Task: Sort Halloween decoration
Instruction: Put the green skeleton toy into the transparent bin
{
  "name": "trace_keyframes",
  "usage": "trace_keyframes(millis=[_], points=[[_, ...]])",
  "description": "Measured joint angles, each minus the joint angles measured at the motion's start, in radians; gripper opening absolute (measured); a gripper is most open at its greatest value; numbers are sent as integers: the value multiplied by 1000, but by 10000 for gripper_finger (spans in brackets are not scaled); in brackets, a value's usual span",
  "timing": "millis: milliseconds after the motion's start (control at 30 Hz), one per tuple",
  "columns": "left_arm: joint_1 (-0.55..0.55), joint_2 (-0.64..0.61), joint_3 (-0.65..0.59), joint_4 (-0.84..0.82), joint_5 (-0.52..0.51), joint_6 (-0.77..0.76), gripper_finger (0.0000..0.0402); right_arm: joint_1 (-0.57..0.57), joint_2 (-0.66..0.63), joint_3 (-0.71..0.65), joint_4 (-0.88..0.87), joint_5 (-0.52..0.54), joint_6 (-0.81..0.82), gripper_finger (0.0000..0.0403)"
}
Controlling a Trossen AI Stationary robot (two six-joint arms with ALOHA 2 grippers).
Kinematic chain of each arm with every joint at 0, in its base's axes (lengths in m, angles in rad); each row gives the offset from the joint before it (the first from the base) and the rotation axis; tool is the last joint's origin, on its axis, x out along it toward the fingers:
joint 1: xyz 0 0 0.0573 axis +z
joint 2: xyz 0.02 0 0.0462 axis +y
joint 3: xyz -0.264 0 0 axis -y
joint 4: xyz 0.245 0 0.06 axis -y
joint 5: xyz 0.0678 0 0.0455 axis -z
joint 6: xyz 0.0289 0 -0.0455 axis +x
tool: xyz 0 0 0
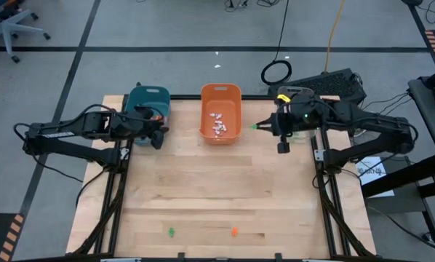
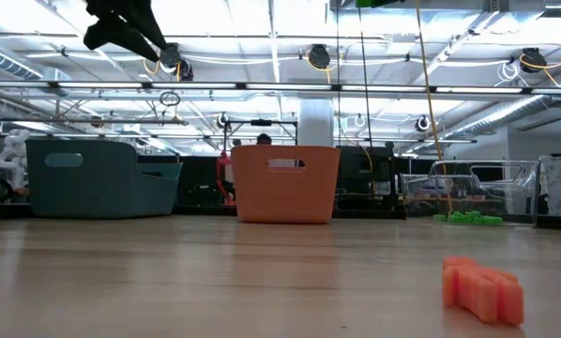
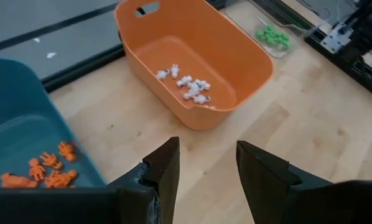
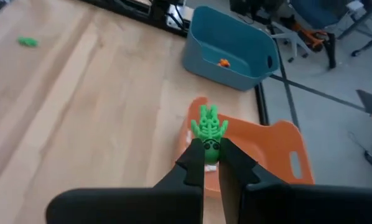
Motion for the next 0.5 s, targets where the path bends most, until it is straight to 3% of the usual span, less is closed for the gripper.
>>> trace_keyframes(millis=[500], points=[[0, 60, 0, -4, -31, 29, 157, -135, -142, 0, -131, -10, -89, 2]])
